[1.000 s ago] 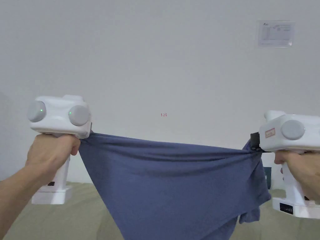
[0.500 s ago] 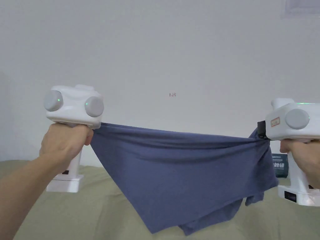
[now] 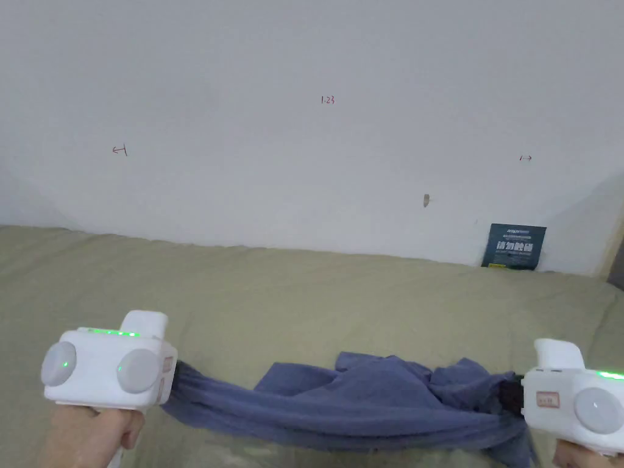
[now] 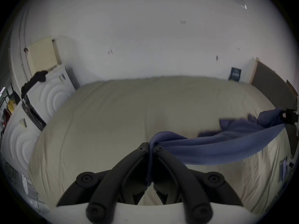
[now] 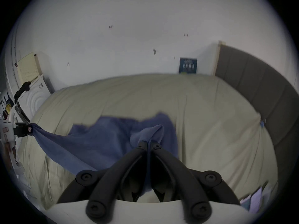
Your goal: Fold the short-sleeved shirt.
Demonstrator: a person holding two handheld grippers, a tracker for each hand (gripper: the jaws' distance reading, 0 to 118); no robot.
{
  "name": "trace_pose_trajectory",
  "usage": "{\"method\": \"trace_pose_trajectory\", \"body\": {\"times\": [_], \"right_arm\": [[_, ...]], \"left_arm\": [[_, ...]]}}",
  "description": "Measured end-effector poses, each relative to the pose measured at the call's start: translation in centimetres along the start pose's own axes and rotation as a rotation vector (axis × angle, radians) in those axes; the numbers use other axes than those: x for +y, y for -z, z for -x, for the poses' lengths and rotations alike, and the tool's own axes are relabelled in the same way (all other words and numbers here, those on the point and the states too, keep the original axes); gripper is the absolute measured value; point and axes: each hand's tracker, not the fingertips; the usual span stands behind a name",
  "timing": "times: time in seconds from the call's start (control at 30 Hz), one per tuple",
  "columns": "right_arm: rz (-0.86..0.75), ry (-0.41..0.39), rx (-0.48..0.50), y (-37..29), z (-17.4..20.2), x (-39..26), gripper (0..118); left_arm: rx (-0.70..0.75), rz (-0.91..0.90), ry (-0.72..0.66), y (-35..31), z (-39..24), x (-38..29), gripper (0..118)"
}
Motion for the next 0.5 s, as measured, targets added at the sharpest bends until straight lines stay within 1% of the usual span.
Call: {"method": "trace_pose_trajectory", "body": {"times": [0.03,0.07,0.1,0.13,0.17,0.27,0.3,0.33,0.37,0.43,0.5], "right_arm": [[0.031,0.021,-0.006,-0.6,-0.2,-1.8,4],[0.054,0.015,0.003,-1.3,-0.4,-3.2,4],[0.035,0.037,0.012,-2.7,-0.3,-5.1,4],[0.067,0.028,0.016,-3.5,-0.3,-6.4,4],[0.066,0.032,0.03,-4.5,-0.4,-7.7,4],[0.07,0.113,0.04,-7.7,-0.4,-11.7,4],[0.079,0.123,0.041,-8.8,-0.5,-13.0,4],[0.08,0.143,0.055,-9.7,-0.7,-14.3,4],[0.094,0.134,0.065,-10.8,-0.5,-15.2,4],[0.092,0.126,0.053,-12.7,-0.3,-17.5,4],[0.102,0.155,0.076,-13.4,-0.7,-19.9,4]], "left_arm": [[-0.009,0.006,-0.007,-0.3,0.4,-1.6,0],[-0.014,0.026,0.005,-0.8,0.6,-2.9,0],[-0.012,0.031,0.001,-1.5,0.9,-4.4,0],[-0.012,0.036,0.001,-2.3,1.2,-5.8,0],[-0.009,0.044,0.003,-3.5,1.5,-7.1,0],[0.006,0.066,-0.024,-6.1,2.7,-10.7,0],[-0.005,0.085,-0.031,-5.5,4.2,-11.5,0],[-0.006,0.085,-0.055,-6.3,4.9,-12.7,0],[-0.013,0.095,-0.07,-7.1,5.5,-13.8,0],[-0.03,0.108,-0.092,-8.6,6.1,-16.4,0],[-0.023,0.114,-0.081,-10.0,6.5,-18.3,0]]}}
